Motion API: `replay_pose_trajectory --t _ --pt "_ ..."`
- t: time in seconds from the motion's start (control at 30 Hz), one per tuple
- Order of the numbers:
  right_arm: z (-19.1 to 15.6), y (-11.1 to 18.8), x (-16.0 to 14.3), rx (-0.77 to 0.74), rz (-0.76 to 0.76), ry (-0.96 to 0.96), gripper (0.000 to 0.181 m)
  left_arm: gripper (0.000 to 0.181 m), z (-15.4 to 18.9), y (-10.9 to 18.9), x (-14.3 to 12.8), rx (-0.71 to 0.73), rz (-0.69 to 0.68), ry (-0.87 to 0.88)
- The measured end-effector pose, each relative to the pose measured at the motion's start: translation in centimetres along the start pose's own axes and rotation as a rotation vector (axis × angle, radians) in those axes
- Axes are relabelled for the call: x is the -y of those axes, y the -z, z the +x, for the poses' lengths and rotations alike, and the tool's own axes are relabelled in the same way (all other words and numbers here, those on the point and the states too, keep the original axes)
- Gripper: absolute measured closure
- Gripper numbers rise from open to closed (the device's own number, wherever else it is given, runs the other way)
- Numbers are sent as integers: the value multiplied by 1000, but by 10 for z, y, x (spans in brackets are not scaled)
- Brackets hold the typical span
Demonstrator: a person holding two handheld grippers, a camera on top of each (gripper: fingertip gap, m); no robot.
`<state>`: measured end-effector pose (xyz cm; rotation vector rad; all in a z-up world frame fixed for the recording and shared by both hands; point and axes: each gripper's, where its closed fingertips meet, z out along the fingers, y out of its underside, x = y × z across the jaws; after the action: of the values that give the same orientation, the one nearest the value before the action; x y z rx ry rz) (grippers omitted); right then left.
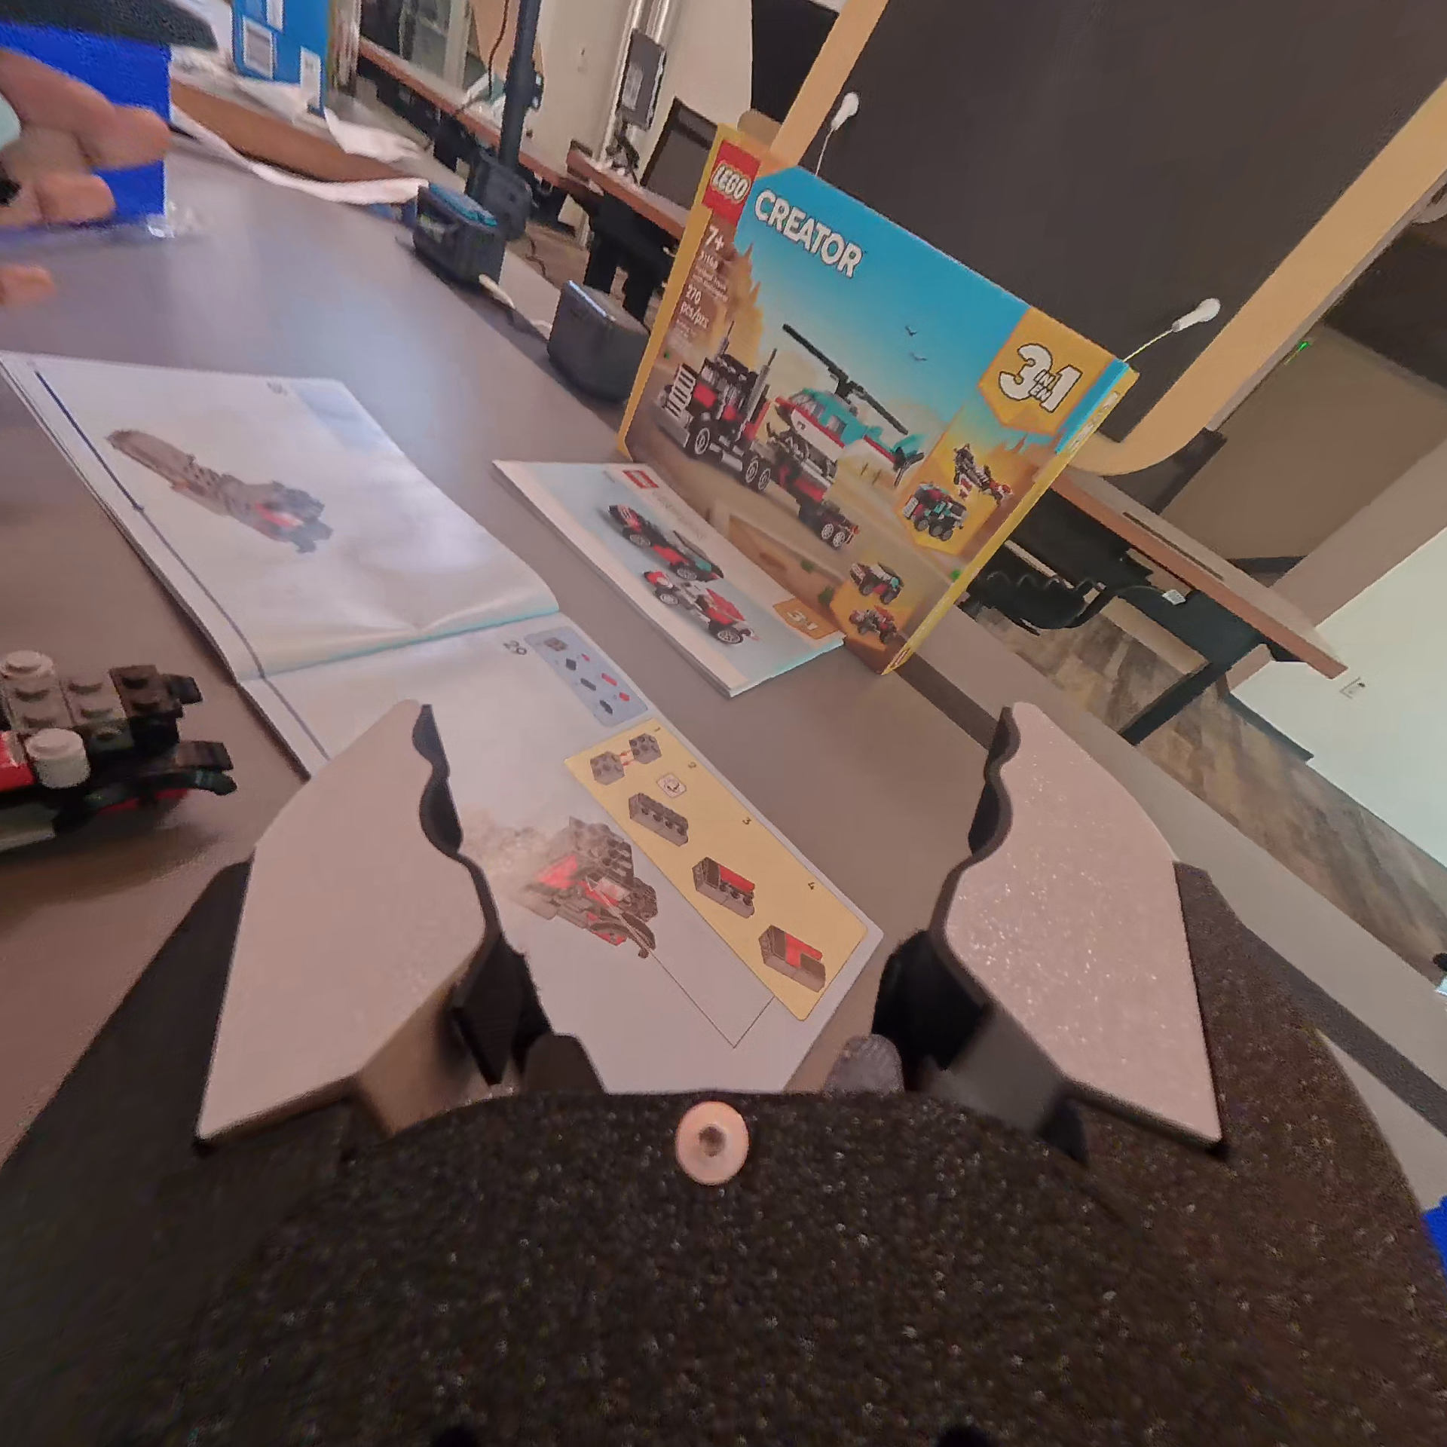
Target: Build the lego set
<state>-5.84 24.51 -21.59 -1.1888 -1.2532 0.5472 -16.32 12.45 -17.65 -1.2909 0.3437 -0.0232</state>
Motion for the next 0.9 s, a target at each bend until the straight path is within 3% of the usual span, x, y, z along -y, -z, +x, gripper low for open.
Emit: replay_pose_trajectory --t 0.43,0.47,0.5,0.53,0.6,0.63,0.67,0.8,0.9 --pt "1 -1 -6 -27 -36 99 53 56 9 -3 0 -31 -18 -78" --pt "-1 0 -6 -9 -37 102 68 57 10 -3 0 -37 -18 -89" --pt "-5 2 -5 21 -31 100 95 66 13 -2 0 -49 -18 -103" --pt "-7 5 -2 47 -13 92 122 83 16 -1 2 -72 -14 -124" --pt "-8 10 6 76 41 71 173 142 21 2 3 -97 -17 -187" --pt "-5 12 10 69 64 55 181 169 20 4 2 -93 -44 -215" --pt "-3 13 12 60 82 48 181 181 18 5 0 -82 -70 -228" --pt "-4 11 5 70 46 68 177 181 17 5 1 -74 -89 -217" --pt "-1 9 4 44 47 63 142 170 24 4 3 -79 -87 -267"
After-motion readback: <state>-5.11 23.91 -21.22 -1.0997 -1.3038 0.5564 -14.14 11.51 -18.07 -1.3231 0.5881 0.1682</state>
